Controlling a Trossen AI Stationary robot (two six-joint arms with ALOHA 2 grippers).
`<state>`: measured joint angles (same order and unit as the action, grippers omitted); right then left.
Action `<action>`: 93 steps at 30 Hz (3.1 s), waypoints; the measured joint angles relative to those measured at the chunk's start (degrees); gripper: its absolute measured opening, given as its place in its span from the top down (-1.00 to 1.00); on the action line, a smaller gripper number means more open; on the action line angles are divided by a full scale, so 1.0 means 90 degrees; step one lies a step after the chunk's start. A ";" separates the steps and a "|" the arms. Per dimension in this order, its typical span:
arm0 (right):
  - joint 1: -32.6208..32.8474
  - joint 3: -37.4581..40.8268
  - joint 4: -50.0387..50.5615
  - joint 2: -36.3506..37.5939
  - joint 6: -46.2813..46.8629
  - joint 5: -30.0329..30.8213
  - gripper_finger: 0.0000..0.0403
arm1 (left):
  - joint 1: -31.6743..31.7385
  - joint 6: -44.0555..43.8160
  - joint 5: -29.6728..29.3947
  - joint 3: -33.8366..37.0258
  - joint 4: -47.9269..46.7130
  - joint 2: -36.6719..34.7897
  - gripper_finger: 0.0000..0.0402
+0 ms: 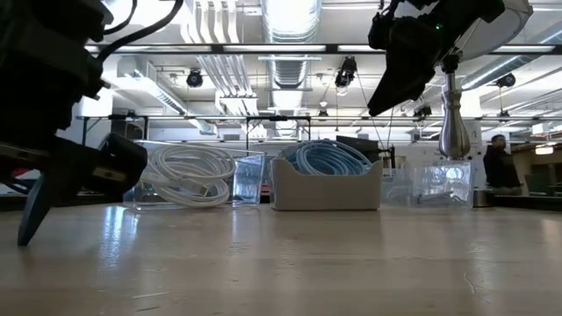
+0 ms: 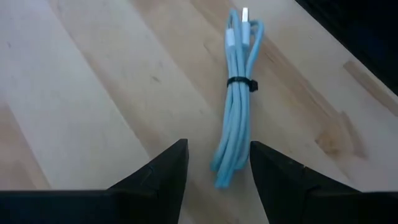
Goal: Pick & Place USB Port
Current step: Put the light blue charger cable into the right transparent bin
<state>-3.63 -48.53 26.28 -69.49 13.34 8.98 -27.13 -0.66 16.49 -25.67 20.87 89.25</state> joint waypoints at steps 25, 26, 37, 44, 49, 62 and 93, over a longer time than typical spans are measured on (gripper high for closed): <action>0.0038 0.0046 -0.0494 -0.0005 -0.0001 0.0003 0.20 | 0.0757 0.1014 -0.1808 -0.0365 0.0195 -0.0235 0.82; 0.0056 0.0084 -0.0703 -0.0005 -0.0030 0.0003 0.20 | 0.0852 0.1179 -0.1804 -0.0415 0.0201 -0.0236 0.82; 0.0575 0.0891 -0.2469 -0.0005 -0.0815 -0.0008 0.25 | 0.2258 0.0855 -0.1851 -0.1169 0.0218 -0.0238 0.85; 0.0923 0.1671 -0.3633 -0.0005 -0.1044 -0.0032 0.29 | 0.2680 0.0747 -0.1851 -0.1731 0.0208 -0.0240 0.87; 0.0929 0.1751 -0.3669 -0.0005 -0.1055 -0.0109 0.26 | 0.2729 0.0761 -0.1815 -0.1969 0.0140 -0.0240 0.85; 0.0963 0.1571 -0.3623 0.0002 -0.0985 -0.0860 0.26 | 0.2737 0.0891 -0.2024 -0.2019 -0.0005 -0.0243 0.85; 0.0960 0.1576 -0.4036 0.0005 -0.1369 -0.0816 0.37 | 0.2744 0.1075 -0.2677 -0.2016 0.0793 -0.0236 0.85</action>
<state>5.02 -34.35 -10.04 -69.45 1.02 1.63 -2.44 9.02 -7.60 -43.81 28.00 87.13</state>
